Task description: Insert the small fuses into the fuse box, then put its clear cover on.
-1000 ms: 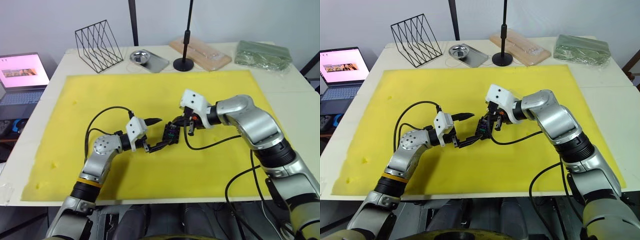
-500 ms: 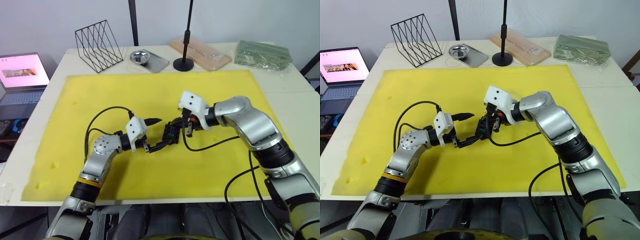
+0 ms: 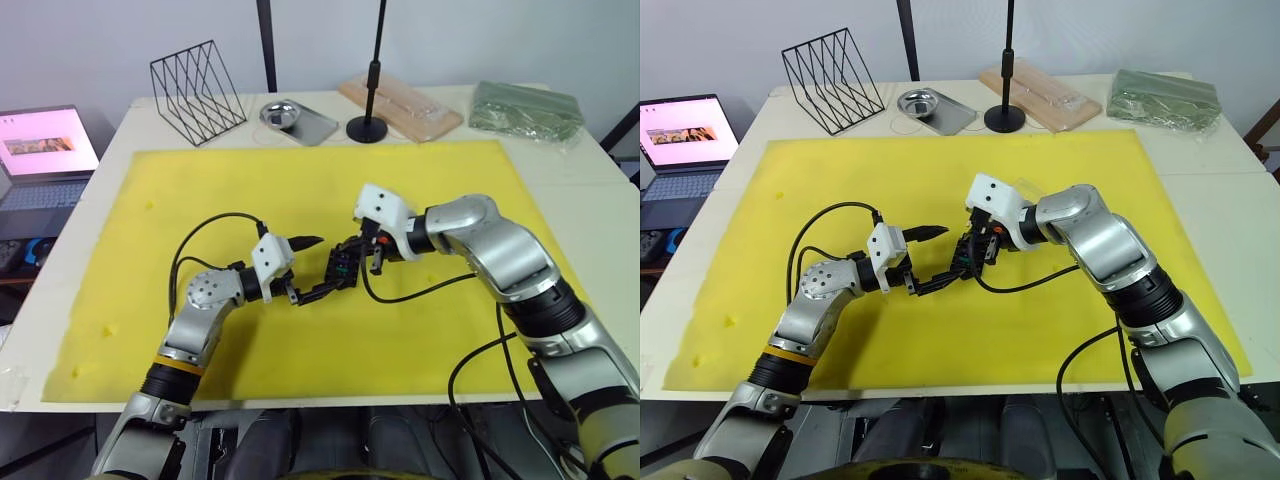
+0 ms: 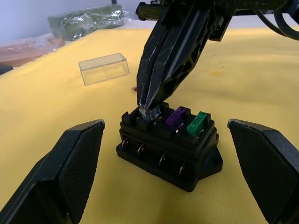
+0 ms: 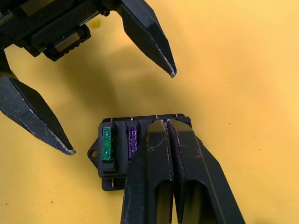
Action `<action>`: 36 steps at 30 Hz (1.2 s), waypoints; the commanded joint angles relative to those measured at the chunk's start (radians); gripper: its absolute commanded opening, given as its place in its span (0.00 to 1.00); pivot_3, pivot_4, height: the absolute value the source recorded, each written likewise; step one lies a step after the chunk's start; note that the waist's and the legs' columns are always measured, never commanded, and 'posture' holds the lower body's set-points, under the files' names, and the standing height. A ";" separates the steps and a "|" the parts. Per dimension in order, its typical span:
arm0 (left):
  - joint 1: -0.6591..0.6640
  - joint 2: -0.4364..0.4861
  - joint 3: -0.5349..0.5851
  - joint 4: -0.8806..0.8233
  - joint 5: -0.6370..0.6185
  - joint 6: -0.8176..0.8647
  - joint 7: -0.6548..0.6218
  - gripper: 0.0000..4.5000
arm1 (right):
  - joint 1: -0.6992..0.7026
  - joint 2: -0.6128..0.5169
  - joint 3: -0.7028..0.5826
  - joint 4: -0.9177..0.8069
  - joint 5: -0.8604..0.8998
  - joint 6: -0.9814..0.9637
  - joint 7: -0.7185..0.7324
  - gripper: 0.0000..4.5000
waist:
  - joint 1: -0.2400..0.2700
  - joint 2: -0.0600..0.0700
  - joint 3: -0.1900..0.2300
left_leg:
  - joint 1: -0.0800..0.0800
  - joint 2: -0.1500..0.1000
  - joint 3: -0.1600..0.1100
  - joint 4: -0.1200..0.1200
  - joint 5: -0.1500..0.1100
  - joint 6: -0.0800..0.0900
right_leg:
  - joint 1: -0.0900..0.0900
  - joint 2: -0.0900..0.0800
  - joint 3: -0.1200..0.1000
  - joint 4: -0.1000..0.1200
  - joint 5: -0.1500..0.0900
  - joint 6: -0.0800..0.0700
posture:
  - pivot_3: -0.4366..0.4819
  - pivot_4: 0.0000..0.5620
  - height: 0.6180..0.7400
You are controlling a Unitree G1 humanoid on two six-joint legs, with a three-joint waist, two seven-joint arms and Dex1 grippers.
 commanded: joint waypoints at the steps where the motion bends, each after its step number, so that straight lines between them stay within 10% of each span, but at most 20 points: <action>1: -0.003 0.004 0.006 -0.023 0.000 -0.009 0.004 1.00 | 0.017 0.008 0.025 -0.011 0.011 0.021 0.016 0.01 | 0.000 0.000 0.000 | 0.000 0.000 0.000 0.000 0.000 0.000 | 0.000 0.000 0.000 0.000 0.000 0.000 | 0.48 0.27 1.00; 36: 0.001 0.012 0.005 -0.032 0.001 -0.004 0.009 1.00 | 0.069 0.038 0.002 0.095 0.027 0.038 0.014 0.01 | 0.000 -0.003 -0.015 | 0.002 0.000 0.000 0.000 0.000 0.000 | 0.002 0.000 0.000 0.000 0.000 0.000 | 0.48 0.27 1.00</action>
